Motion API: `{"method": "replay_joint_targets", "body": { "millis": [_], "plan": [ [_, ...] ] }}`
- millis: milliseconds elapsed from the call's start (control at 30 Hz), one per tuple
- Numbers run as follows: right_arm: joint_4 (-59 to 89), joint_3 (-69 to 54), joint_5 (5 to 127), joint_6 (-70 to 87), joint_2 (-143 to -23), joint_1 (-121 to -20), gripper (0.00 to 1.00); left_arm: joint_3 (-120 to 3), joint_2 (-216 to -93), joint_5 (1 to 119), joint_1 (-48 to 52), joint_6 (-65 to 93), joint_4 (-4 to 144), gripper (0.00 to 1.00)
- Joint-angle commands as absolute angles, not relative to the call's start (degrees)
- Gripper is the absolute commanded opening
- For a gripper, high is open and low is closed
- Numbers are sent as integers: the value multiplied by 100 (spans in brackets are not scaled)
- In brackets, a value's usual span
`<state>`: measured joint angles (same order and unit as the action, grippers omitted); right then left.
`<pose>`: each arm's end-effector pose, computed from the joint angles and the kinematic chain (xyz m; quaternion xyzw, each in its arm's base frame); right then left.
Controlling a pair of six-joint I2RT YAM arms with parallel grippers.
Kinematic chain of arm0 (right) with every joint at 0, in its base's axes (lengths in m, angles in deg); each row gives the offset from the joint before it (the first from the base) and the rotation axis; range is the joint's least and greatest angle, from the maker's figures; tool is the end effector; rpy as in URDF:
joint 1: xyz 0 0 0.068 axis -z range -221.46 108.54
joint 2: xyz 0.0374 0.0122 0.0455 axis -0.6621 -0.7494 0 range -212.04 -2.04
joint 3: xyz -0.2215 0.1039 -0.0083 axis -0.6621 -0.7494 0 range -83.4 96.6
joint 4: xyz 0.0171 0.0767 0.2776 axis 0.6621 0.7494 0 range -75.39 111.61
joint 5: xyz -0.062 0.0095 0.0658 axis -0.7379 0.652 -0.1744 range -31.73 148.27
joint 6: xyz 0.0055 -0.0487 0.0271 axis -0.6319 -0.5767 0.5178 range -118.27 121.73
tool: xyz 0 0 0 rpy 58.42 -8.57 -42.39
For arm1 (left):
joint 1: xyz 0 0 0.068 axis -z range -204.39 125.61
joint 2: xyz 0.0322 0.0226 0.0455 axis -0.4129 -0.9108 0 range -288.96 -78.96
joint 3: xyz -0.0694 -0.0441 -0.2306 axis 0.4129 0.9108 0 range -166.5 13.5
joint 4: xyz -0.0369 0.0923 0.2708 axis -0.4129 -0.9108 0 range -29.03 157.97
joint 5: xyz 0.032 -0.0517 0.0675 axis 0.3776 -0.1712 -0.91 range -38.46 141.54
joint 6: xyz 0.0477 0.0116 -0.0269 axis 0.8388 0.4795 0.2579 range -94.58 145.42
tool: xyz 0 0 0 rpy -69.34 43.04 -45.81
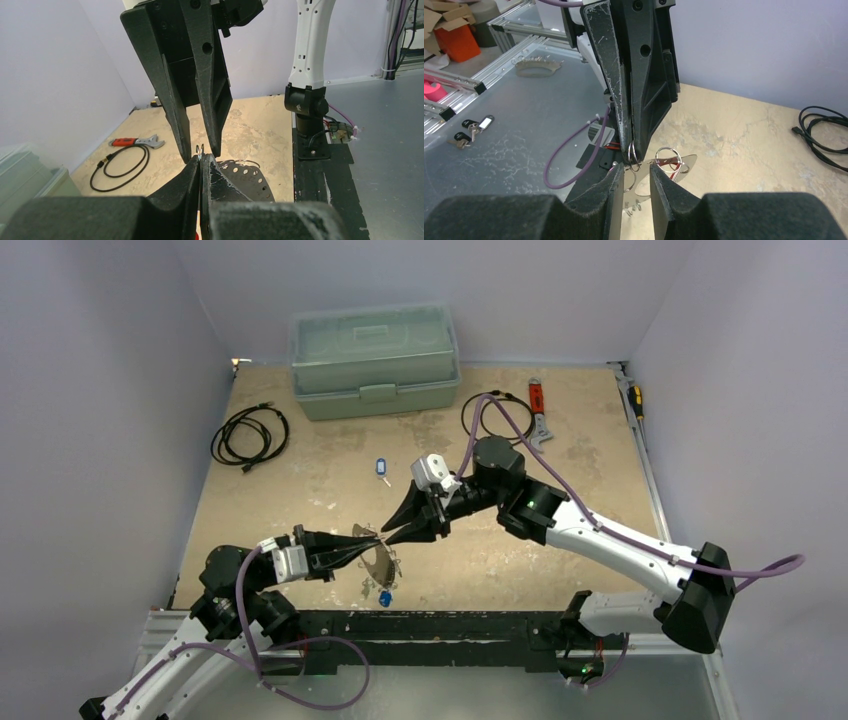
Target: Put the keys on the keyring
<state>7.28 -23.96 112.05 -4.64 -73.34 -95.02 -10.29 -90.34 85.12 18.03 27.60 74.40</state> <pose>0.1658 0.2770 0.3307 -0.5931 0.4142 0.5467 0.4217 0.0922 -0.1132 0.3116 0.4287 0.4262 -0.4257 0.6734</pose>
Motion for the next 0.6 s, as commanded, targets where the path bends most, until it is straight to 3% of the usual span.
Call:
{"method": "replay_joint_targets", "body": {
  "millis": [0,567],
  "plan": [
    [528,-2135,11387,-407,-7279,-9473,29,-1120,-8961,8399,1796,2761,7766,0],
    [421,-2082,11391,-330,-7419,-9473,26,-1127,-8938,8316,1790,2778,7732,0]
  ]
}}
